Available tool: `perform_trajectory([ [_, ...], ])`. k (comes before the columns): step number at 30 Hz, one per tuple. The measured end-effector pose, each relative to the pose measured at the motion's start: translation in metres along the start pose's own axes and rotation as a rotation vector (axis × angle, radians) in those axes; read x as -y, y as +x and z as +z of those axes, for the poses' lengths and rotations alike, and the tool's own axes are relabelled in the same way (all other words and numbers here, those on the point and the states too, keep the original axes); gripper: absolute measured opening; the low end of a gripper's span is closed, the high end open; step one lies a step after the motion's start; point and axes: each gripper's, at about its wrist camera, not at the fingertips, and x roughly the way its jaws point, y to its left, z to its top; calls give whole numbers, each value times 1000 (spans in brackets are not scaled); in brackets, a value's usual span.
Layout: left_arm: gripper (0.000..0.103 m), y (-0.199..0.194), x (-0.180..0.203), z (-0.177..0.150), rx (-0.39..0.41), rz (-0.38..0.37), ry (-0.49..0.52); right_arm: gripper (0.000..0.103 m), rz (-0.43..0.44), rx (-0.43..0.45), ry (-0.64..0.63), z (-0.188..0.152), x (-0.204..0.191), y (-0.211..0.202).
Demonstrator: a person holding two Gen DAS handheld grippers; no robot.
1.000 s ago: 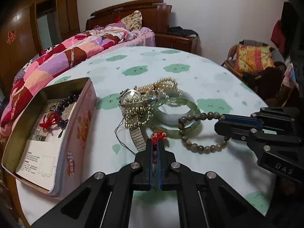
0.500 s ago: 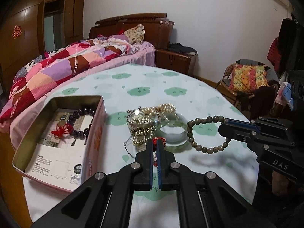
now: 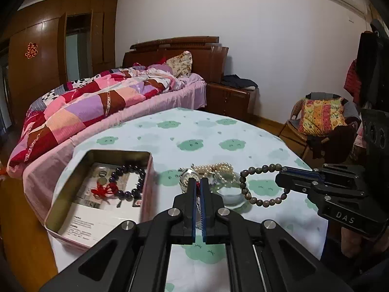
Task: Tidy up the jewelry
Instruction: 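Lift the grey bead bracelet with both tools and carry it over the tin box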
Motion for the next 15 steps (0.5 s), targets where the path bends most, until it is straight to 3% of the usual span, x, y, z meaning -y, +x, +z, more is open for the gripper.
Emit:
perform_trajectory([
  [15,1,-33,-29,35,108,43,-6,12,75,38,-53,41,-24,19],
])
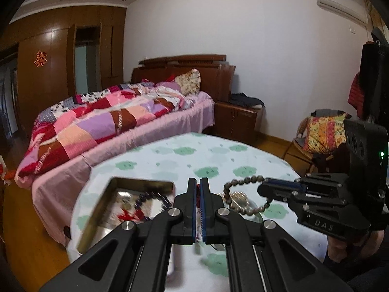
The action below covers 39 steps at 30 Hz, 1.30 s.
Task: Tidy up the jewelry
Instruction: 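Lift the grey bead bracelet with both tools and carry it over the tin box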
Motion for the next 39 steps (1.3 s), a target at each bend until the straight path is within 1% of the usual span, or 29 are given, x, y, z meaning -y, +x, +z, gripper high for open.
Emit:
perform_trajectory([
  [3,1,-8,-8,10,25,15,1,12,23,13,-22,11,-9,1],
  [10,1,-22,-34,30,72,81,-1,12,67,32,-59,31,-24,8],
  [18,1,-20,-62,42,92,143,-13,12,104,28,-109,48,-43,27],
  [25,1,1,-87,37,50,196,-30,12,134,-11,-138,54,-56,58],
  [32,1,21,-100,25,1,202,-47,12,133,-56,-147,50,-62,82],
  [39,1,34,-110,12,-43,213,-74,12,137,-92,-147,43,-69,96],
])
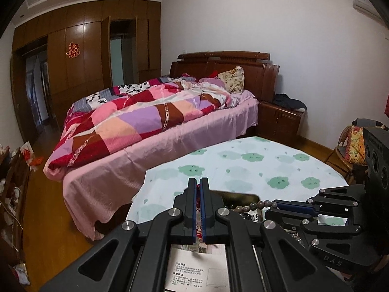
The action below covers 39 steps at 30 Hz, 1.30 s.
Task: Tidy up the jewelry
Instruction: 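Lift the grey bead bracelet with both tools and carry it over the tin box, then lower the grey bracelet into the tin box and open both tools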
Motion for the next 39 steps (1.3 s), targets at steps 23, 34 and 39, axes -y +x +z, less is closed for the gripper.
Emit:
perform_trajectory([
  [23,1,46,3,-36,-156,11,18,12,-25,-72,14,-18,-4,33],
  [34,1,62,2,-57,-241,18,41,12,-43,-104,-6,-32,-12,47],
  [39,1,66,3,-63,-262,11,44,12,-47,-112,-15,-36,-16,49],
])
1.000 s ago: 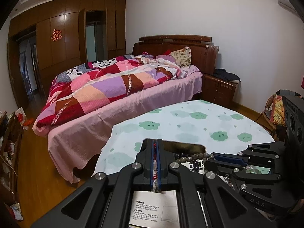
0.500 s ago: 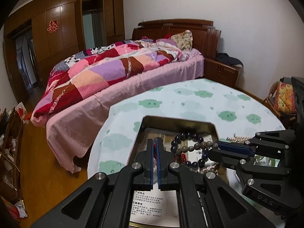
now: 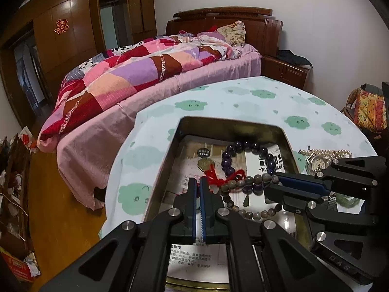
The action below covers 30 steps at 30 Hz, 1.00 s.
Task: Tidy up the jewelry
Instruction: 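Lower the grey bracelet into the tin box and open both tools, then close the right tool on the green jade bangle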
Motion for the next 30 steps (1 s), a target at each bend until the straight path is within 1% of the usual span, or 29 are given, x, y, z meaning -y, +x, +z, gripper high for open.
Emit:
perform_trajectory([
  [3,1,1,4,-3,4,4,12,13,-2,-1,-2,-2,-1,1],
  [6,2,-1,10,-5,10,-10,21,16,9,-4,-1,-4,-1,1],
  [8,2,-2,15,-5,10,-8,36,24,16,-8,3,-4,-1,1],
  [10,2,-4,17,-4,9,14,42,37,14,-5,11,-4,1,0],
  [12,2,-8,17,-3,15,19,39,44,7,8,27,-4,5,-4],
  [13,3,-10,18,-2,17,20,41,46,12,14,39,-4,7,-7],
  [15,3,-16,20,-1,29,22,42,46,18,22,60,-3,11,-12],
  [17,7,-21,23,1,36,26,44,49,10,38,74,-2,15,-22],
  [18,17,-24,26,1,43,22,48,52,6,49,81,-3,19,-28],
  [19,39,-27,30,2,52,19,52,54,-1,61,90,-3,23,-35],
  [20,53,-30,34,1,63,22,55,55,-8,68,98,-4,26,-40],
  [21,70,-35,39,0,88,31,63,55,-22,82,111,-8,33,-50],
  [23,71,-41,47,0,116,17,81,56,-45,95,136,-12,45,-62],
  [27,71,-42,61,0,117,6,86,56,-128,108,206,-31,77,-90],
  [30,71,-43,73,-2,117,-30,81,56,-189,97,245,-48,94,-104],
])
